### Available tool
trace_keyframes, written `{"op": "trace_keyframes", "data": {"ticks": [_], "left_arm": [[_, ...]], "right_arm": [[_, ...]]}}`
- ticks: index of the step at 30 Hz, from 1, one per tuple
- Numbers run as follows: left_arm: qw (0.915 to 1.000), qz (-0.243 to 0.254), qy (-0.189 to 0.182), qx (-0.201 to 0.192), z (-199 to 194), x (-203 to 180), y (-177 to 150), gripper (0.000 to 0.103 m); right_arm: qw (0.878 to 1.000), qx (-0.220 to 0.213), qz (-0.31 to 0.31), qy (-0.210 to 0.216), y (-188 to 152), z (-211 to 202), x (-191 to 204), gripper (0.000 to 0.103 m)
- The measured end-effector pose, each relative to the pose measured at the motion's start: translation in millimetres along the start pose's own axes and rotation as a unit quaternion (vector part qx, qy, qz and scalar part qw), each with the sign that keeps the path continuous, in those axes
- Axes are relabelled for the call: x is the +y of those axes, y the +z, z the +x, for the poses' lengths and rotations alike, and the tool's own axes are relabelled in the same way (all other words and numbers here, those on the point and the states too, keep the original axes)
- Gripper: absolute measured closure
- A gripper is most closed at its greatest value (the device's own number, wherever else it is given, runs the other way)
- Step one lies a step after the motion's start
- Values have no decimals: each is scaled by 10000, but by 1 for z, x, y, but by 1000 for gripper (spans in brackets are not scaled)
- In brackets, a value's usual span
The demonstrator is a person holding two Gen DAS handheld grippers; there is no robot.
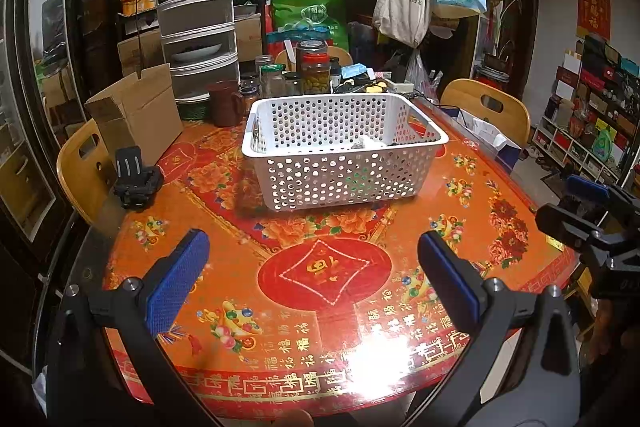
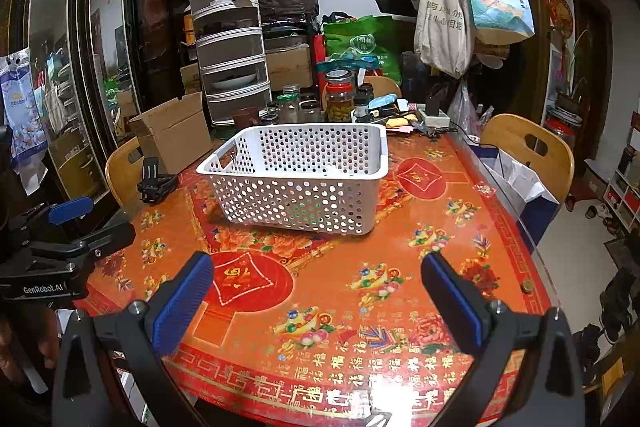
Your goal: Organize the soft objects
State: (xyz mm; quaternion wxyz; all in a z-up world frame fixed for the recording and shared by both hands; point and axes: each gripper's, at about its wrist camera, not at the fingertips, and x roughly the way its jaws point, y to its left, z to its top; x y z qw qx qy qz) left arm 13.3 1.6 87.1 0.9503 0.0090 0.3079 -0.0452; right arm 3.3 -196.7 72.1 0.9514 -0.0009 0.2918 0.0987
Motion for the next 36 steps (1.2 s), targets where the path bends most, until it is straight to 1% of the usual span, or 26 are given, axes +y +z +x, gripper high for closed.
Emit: {"op": "trace_keyframes", "data": {"ticks": [31, 36], "left_arm": [[10000, 39, -29, 23, 2, -1, -5, 0], [9999, 92, -92, 10, 3, -2, -7, 0]], "right_arm": [[10000, 18, 11, 18, 0, -1, 3, 0], [10000, 34, 25, 38, -1, 1, 7, 0]]}}
